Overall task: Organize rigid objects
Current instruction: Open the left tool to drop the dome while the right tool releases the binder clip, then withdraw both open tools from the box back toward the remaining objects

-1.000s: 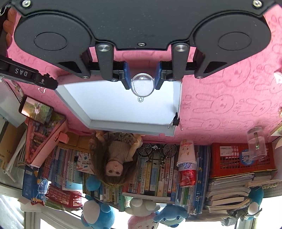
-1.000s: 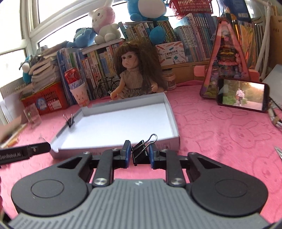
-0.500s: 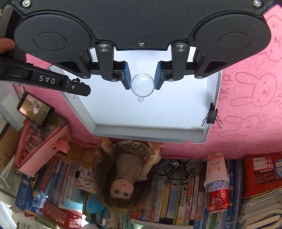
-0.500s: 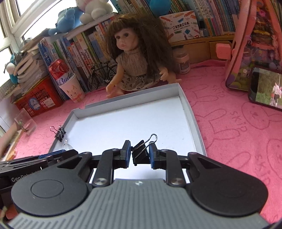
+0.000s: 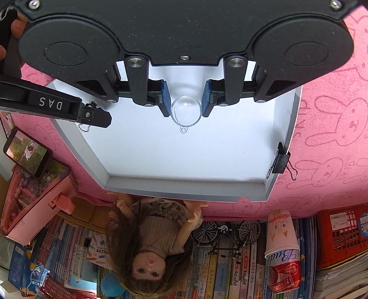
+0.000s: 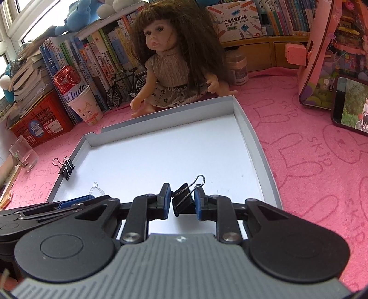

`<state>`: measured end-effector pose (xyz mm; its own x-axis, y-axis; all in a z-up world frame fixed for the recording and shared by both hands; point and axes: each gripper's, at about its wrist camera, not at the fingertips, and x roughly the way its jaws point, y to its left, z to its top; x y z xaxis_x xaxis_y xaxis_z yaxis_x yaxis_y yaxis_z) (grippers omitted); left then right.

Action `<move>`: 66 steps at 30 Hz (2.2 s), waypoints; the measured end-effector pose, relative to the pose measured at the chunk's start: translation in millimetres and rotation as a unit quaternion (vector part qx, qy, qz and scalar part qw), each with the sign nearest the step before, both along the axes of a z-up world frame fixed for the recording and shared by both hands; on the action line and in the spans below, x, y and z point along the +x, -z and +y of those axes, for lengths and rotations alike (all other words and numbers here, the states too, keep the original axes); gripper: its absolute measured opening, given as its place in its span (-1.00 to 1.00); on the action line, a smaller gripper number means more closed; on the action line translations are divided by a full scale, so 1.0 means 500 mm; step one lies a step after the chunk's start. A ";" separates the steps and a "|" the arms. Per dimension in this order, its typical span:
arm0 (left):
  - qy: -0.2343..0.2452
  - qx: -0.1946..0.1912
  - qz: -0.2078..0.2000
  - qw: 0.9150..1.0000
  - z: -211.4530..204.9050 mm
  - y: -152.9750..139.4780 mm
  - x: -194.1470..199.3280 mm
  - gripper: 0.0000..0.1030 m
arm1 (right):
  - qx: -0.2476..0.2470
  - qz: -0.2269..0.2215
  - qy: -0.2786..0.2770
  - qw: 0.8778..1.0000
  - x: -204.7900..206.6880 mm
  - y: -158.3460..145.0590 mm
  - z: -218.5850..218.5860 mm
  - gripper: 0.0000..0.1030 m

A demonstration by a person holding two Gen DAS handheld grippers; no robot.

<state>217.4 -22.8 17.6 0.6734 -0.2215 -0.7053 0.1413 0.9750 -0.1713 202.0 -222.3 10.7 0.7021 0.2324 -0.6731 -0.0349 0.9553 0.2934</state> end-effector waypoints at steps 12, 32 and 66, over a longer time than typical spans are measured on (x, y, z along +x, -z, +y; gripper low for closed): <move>0.000 0.006 -0.003 1.000 -0.007 0.004 -0.002 -0.48 | 0.002 -0.001 -0.002 1.000 0.000 -0.002 0.002 -0.42; 0.017 0.001 -0.065 0.998 0.009 -0.061 -0.118 0.48 | -0.015 -0.070 -0.010 0.997 -0.092 -0.054 -0.025 0.61; 0.034 0.023 -0.128 0.991 0.057 -0.030 -0.345 0.67 | -0.103 -0.161 -0.051 0.980 -0.298 -0.025 0.009 1.00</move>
